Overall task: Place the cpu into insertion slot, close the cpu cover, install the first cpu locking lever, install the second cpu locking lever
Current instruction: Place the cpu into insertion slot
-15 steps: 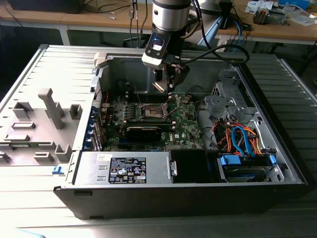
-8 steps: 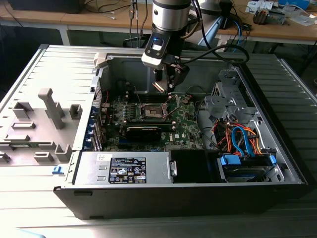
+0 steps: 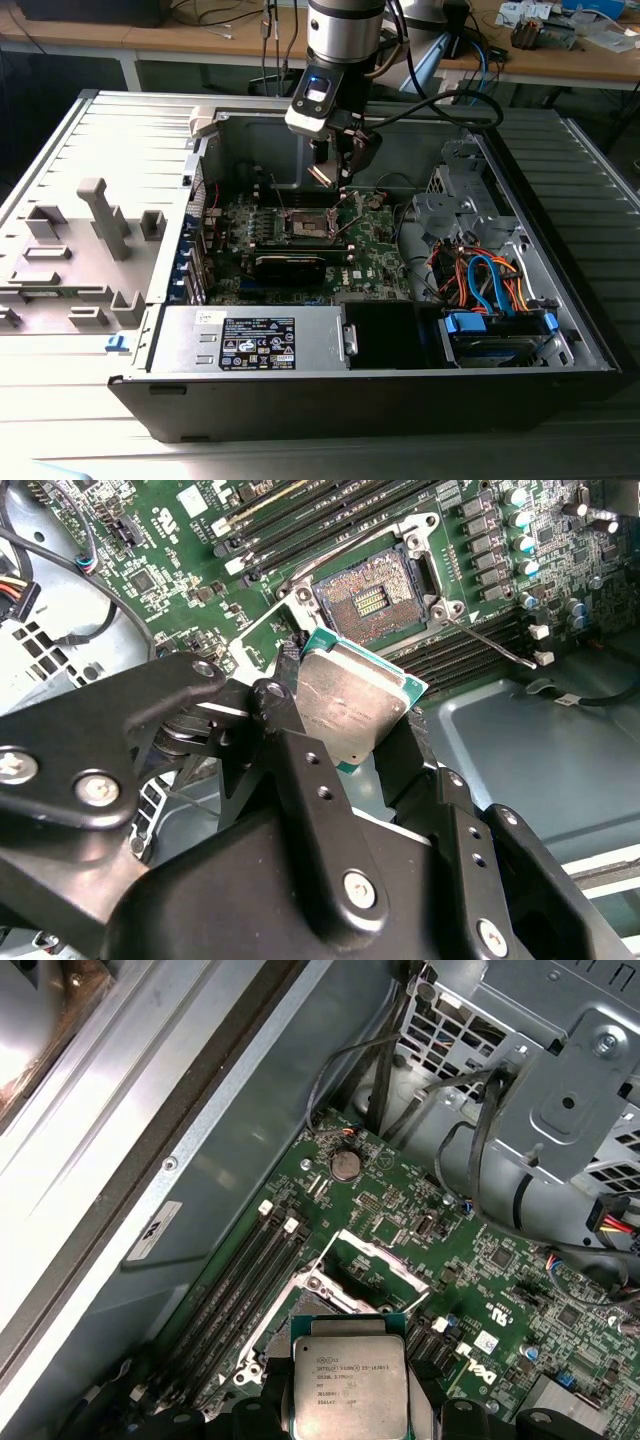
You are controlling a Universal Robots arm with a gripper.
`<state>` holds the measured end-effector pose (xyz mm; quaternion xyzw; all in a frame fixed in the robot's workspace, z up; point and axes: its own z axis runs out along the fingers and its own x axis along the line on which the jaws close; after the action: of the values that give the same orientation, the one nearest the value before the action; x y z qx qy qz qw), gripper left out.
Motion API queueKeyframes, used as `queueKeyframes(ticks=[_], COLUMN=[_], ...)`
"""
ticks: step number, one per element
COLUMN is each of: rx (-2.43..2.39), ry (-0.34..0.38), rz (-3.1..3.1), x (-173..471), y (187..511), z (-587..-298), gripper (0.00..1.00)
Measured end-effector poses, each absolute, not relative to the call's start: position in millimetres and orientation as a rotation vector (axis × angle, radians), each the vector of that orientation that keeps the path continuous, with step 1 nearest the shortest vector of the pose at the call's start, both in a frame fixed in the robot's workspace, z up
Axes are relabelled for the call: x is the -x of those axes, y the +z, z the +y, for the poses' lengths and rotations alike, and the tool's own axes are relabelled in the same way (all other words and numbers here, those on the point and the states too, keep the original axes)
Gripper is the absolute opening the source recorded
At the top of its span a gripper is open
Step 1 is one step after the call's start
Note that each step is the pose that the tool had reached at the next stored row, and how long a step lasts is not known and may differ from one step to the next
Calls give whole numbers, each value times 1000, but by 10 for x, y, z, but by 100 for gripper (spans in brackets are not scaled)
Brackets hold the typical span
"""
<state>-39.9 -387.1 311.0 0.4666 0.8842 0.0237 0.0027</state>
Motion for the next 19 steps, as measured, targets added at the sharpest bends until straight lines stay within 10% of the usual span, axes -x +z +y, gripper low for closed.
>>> queueKeyframes(ticks=[19], rx=[-1488], ry=[74], rz=[2759], x=[399], y=[3108], z=[-3871], gripper=[55])
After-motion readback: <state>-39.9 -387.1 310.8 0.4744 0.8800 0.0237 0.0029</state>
